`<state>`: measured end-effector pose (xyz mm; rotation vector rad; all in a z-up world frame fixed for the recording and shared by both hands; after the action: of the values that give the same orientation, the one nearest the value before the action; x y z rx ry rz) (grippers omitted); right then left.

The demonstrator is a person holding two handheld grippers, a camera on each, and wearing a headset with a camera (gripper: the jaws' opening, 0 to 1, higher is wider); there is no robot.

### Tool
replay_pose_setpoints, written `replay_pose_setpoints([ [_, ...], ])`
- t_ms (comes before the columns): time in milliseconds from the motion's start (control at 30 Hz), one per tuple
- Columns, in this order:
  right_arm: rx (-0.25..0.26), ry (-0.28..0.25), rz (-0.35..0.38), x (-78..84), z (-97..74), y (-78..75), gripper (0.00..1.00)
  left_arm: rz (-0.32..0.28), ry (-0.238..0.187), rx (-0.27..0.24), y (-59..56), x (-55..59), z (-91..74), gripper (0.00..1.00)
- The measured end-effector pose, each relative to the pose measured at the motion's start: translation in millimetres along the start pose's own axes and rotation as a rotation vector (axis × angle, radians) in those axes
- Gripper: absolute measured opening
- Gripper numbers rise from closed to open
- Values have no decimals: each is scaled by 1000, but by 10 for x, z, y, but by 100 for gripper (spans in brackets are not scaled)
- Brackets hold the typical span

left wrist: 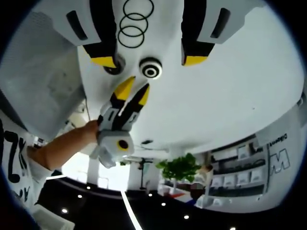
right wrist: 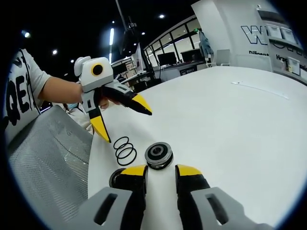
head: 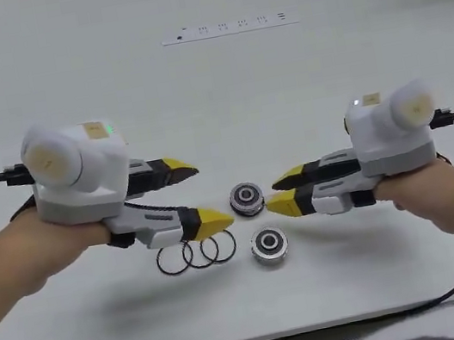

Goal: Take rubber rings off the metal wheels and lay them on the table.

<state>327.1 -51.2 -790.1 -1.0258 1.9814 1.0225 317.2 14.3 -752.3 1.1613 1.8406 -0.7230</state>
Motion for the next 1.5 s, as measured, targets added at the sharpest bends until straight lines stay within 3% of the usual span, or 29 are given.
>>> replay_pose_setpoints([
  [1500,-10,19,-50,59,141,-40,13,10,29,29,-45,65,341,33],
])
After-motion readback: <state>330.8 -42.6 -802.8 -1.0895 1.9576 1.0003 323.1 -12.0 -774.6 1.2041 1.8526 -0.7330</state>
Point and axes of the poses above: the centre of the closed fingertips' face, and the gripper's own axes: z roughly forward along the fingers, y roughly to its left, x roughly out of its underside, the point moved 1 cm from there along -z, roughly backward along the fingers, and after that the axes turned 3 degrees about z, right-handed, at the moved point
